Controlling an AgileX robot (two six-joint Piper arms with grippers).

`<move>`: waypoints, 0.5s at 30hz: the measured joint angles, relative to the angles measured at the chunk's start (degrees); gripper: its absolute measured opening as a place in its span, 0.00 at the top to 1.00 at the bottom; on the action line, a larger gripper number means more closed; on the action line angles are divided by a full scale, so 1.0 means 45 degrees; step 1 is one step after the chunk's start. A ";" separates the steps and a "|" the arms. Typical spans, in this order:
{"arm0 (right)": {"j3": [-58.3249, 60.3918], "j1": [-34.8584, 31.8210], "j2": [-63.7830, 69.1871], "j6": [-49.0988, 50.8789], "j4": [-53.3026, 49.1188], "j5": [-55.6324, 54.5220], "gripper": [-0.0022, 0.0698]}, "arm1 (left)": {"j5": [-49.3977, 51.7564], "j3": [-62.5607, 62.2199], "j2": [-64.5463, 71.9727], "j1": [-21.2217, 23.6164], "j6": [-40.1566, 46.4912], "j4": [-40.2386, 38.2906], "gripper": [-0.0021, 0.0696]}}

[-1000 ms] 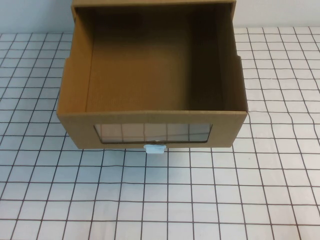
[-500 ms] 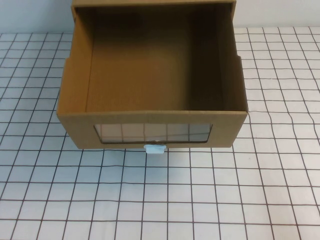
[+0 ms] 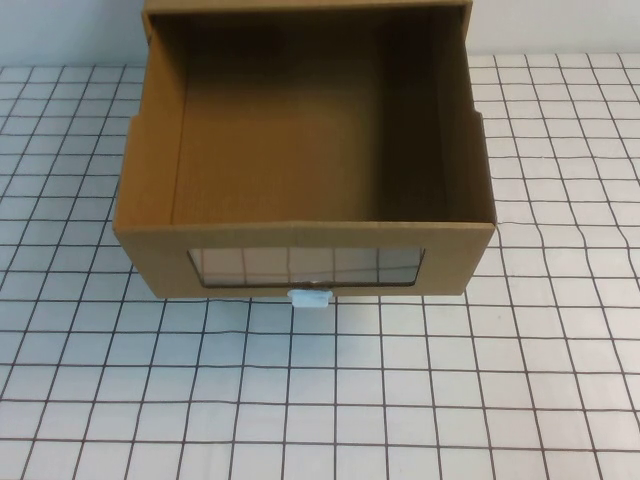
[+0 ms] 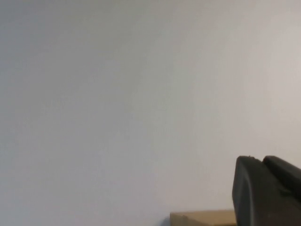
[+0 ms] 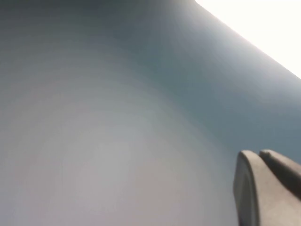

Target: Close the shoe box

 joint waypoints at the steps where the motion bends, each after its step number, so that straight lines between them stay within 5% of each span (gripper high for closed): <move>1: 0.0000 0.0000 0.0000 0.0001 -0.0027 -0.0282 0.99 | -0.0261 0.0000 0.0000 0.0000 0.0000 -0.0034 0.98; 8: -0.0565 0.0000 0.0000 0.1391 -0.0341 -0.1332 0.99 | -0.3778 -0.0319 -0.0034 0.0000 -0.0470 -0.0701 0.98; 15: -0.4550 0.0000 0.0000 0.4095 -0.1625 0.1902 0.99 | -0.1779 -0.3821 -0.0056 0.0000 -0.0440 -0.2514 0.98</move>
